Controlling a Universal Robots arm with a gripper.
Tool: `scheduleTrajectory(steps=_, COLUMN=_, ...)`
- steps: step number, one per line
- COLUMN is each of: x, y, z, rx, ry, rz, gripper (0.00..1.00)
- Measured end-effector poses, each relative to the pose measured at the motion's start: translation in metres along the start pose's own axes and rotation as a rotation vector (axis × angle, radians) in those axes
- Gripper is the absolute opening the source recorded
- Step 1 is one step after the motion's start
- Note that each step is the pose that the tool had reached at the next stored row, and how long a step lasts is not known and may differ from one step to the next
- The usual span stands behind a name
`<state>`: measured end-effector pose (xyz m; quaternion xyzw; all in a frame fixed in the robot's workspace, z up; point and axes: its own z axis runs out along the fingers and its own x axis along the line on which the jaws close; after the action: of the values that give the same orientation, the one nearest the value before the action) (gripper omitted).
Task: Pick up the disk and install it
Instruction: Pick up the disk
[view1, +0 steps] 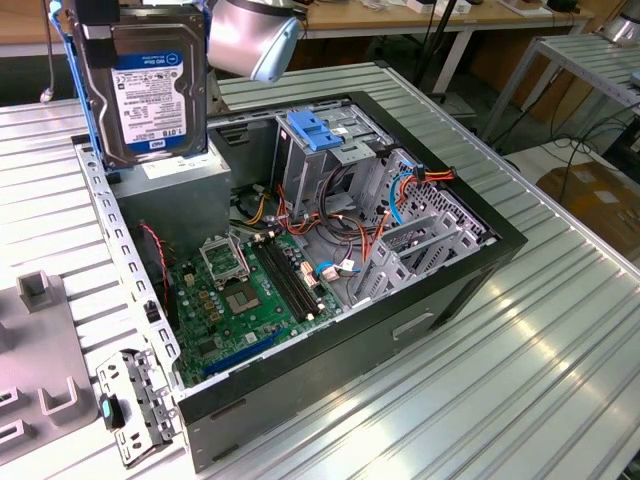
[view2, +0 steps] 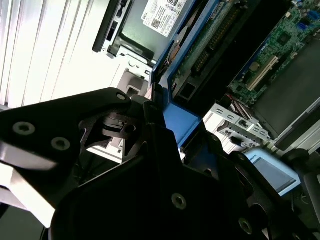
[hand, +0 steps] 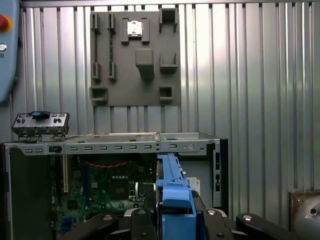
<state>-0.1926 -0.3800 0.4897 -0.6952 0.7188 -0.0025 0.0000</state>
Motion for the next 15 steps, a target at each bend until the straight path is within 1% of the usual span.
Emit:
scheduleTrajectory(steps=2, x=-0.0001, y=-0.0038, z=0.0, rx=-0.0001, ry=0.0001, rz=0.001, gripper=0.37)
scheduleTrajectory(steps=3, x=-0.0002, y=-0.0075, z=0.0002, rx=0.0, ry=0.0, rz=0.002, gripper=0.37)
scheduleTrajectory(steps=4, x=-0.0003, y=-0.0097, z=0.0002, rx=0.0, ry=0.0, rz=0.003, gripper=0.37)
scheduleTrajectory(steps=9, x=-0.0006, y=-0.0192, z=0.0004, rx=0.0, ry=0.0001, rz=0.007, gripper=0.37)
scheduleTrajectory(steps=11, x=-0.0008, y=-0.0261, z=0.0005, rx=0.0, ry=0.0001, rz=0.009, gripper=0.37)
scheduleTrajectory(steps=13, x=-0.0009, y=-0.0297, z=0.0007, rx=0.0, ry=0.0, rz=0.01, gripper=0.37)
scheduleTrajectory(steps=15, x=-0.0011, y=-0.036, z=0.0008, rx=0.0, ry=0.0, rz=0.012, gripper=0.37)
